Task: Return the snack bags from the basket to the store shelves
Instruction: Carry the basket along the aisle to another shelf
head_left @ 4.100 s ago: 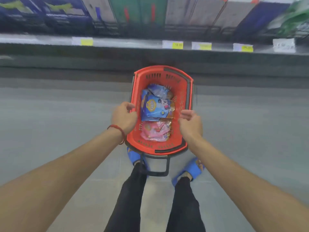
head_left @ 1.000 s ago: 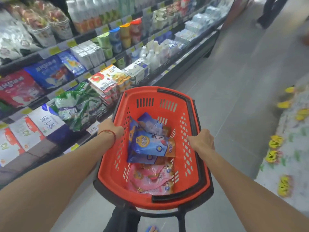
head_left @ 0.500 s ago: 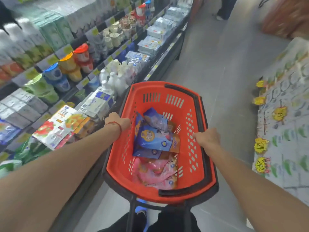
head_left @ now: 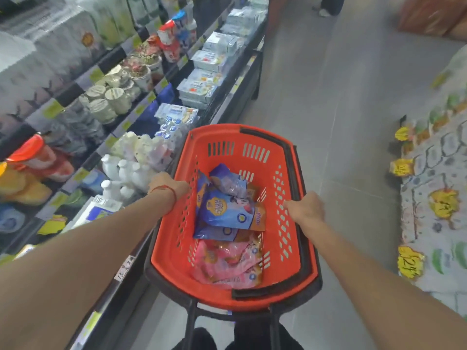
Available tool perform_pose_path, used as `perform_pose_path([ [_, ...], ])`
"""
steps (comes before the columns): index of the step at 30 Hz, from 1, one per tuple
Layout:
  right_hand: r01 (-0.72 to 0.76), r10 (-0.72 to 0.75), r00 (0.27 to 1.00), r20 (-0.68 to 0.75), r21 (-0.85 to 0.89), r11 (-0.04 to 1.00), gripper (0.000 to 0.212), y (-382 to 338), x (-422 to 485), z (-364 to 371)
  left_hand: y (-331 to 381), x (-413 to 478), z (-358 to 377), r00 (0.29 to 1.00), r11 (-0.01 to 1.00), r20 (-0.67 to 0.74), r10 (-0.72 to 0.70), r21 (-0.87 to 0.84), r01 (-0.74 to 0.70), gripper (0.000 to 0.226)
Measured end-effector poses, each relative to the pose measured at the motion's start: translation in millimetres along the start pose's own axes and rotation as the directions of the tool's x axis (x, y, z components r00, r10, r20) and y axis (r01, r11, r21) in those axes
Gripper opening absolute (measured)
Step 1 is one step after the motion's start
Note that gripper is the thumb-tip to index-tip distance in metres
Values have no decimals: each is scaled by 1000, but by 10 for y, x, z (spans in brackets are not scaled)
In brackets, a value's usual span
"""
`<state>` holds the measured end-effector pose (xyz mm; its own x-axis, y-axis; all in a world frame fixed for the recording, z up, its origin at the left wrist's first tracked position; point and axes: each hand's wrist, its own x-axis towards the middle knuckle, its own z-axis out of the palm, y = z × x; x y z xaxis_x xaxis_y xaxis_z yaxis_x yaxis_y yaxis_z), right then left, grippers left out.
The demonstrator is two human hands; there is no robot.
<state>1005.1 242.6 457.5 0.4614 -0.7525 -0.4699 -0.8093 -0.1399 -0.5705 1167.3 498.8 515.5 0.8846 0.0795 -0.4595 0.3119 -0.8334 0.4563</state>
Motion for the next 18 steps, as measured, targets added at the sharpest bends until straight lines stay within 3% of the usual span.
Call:
perform_pose_path([
  [10,100,-101,994,-32,-49,994,41,-1422,2230,-634,1893,1360,424,996,996,-35,-79,-38,78,49],
  [18,62,-62,998,-4,-83,995,38,-2334,4025,-877,3412,2685,831,993,993,-19,-120,-18,120,52],
])
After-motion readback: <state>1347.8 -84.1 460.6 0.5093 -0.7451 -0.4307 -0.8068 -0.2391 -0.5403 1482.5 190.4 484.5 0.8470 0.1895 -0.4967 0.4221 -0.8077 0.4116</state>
